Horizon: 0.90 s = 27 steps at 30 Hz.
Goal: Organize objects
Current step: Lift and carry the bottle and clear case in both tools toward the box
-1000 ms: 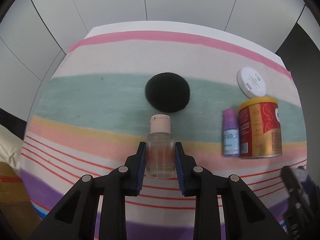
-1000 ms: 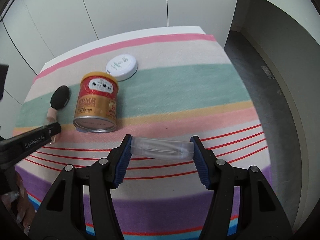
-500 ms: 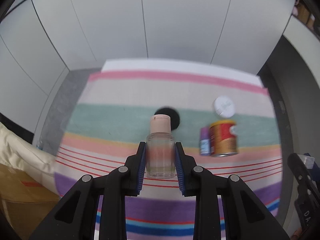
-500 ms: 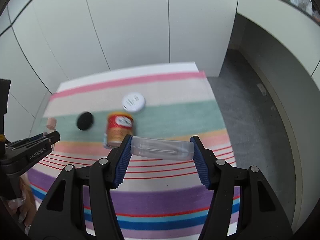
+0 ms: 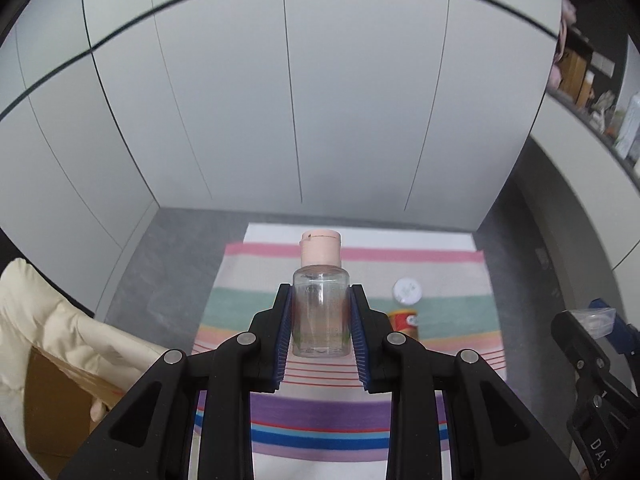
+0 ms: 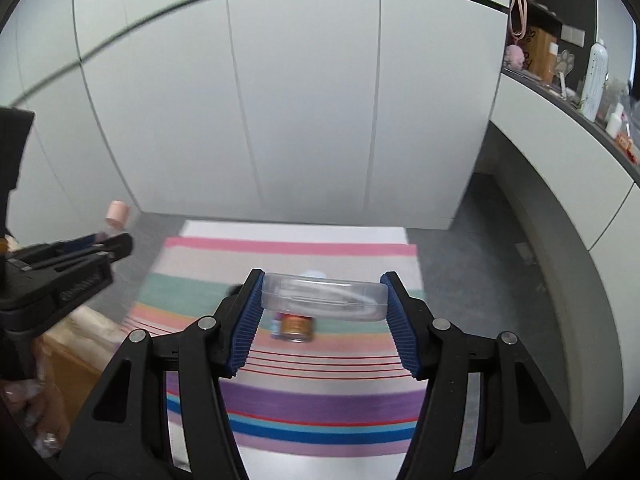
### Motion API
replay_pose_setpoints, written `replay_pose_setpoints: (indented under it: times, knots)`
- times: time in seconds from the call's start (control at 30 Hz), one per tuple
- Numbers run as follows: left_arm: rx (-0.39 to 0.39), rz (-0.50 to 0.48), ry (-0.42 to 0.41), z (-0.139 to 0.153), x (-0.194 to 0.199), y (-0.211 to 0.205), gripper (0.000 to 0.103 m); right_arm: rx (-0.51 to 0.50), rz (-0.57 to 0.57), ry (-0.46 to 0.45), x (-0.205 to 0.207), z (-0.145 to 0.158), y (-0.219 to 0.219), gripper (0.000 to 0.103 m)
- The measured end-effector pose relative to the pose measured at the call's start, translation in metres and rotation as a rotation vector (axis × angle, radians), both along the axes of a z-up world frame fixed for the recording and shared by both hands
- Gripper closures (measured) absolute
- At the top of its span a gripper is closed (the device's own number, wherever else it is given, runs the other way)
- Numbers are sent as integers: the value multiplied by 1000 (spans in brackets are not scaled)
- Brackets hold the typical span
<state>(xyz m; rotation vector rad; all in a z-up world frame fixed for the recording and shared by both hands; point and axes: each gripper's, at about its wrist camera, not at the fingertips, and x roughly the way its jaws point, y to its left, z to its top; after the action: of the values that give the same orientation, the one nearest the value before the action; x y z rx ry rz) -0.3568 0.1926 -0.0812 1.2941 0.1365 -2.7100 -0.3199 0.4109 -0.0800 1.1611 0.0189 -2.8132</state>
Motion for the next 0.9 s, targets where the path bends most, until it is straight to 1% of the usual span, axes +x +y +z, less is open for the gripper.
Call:
replay_pose_setpoints:
  times: [0.07,0.13,0.3,0.43,0.6,0.73,0.8,0.9]
  knots:
    - [11,-7,21,19,9,0,75,-23,11,7,6,18,-1,42]
    - [6,-9,43,37,18,-1,75,-30,18,25,13,36,-3,42]
    - [12,-9,87,65,37,-1,75,-17,21,62,26,67,-8,42]
    - [9,-25,104,76,48,3,75,-31,30,62,36,78,-7,42]
    - [6,-37,103,82,61,9,75,-12,28,69,45,86,-10,42]
    - [-1,-44,95,82,74,8,75,-10,21,58,51,86,-10,42]
    - [6,-37,115,83,88,6,75,-14,12,64,62,88,-10,42]
    - [-11,-49,155,88,114,11,75,-25,12,69,81,90,-9,42]
